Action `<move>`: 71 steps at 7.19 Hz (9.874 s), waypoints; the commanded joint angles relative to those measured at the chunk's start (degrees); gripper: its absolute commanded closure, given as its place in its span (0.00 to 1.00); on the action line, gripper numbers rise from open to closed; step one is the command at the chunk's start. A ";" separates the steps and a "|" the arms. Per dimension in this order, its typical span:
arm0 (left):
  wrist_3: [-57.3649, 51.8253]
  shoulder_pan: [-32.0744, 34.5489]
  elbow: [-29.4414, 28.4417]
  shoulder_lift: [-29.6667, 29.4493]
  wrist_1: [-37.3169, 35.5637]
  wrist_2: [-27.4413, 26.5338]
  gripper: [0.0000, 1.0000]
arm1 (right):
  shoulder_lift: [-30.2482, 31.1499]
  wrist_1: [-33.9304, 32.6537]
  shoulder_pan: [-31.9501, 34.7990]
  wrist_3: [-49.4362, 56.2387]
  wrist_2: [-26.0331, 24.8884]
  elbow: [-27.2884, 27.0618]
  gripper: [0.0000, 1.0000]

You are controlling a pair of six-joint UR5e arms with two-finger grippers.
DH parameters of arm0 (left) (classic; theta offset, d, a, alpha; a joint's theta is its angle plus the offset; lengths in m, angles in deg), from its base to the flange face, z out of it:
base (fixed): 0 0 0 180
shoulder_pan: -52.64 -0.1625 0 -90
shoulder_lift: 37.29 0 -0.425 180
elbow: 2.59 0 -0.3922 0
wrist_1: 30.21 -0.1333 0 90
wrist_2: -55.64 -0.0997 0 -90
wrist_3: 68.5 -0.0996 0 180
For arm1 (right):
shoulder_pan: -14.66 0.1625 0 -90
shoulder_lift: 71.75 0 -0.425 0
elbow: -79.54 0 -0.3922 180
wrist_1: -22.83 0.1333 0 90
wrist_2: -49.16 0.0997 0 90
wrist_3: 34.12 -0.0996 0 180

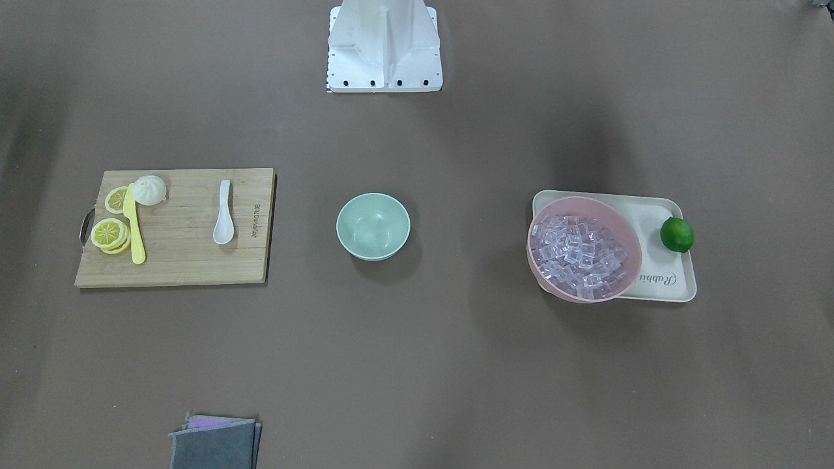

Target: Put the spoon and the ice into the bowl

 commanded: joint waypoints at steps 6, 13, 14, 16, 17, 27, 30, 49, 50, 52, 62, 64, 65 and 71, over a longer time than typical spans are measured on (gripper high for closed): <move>0.01 0.00 -0.05 0.04 0.02 0.09 0.02 | -0.27 0.00 0.00 0.00 0.01 -0.04 0.00; 0.45 0.00 0.48 -0.84 0.11 0.09 0.02 | -0.27 0.00 0.00 0.00 0.10 -0.13 0.00; 0.45 0.00 0.56 -0.84 0.11 0.09 0.02 | -0.27 0.00 0.00 0.00 0.10 -0.04 0.00; 0.71 -1.22 1.35 -1.97 -0.15 0.09 0.02 | -0.45 0.00 0.00 -0.09 0.10 -0.57 0.00; 0.80 -3.15 1.44 -3.63 -0.07 -0.26 0.02 | -0.53 0.00 0.00 -0.09 0.10 -0.66 0.00; 38.70 -22.99 6.78 -18.59 9.86 -11.35 0.02 | -1.77 0.09 -2.46 -0.27 8.35 -8.92 0.00; 44.20 -31.80 7.07 -18.85 8.03 -23.18 0.02 | -2.11 0.17 -2.55 -4.12 8.88 -9.09 0.00; 44.13 -43.07 4.35 -18.68 -1.74 -40.08 0.46 | -7.30 0.18 -13.62 -27.51 5.28 -13.75 0.00; 44.13 -43.07 4.26 -19.03 -2.00 -40.08 0.46 | -7.21 0.18 -13.71 -27.51 5.28 -13.75 0.00; 43.95 -43.07 4.26 -20.35 -4.02 -40.08 0.46 | -7.21 0.18 -13.71 -27.51 5.28 -13.58 0.00; 41.58 -43.42 1.62 -21.05 -3.94 -40.25 0.47 | -7.30 0.18 -13.71 -27.51 5.28 -13.40 0.00; 41.58 -43.33 1.71 -21.05 -4.02 -40.34 0.48 | -7.30 0.18 -13.71 -27.51 5.28 -13.40 0.00; 41.58 -43.33 1.79 -21.05 -4.02 -40.78 0.55 | -7.30 0.18 -13.71 -27.51 5.28 -13.49 0.00; 39.48 -42.72 8.00 -21.14 -9.78 -40.87 1.00 | -7.82 0.18 -13.97 -27.51 5.28 -13.58 0.00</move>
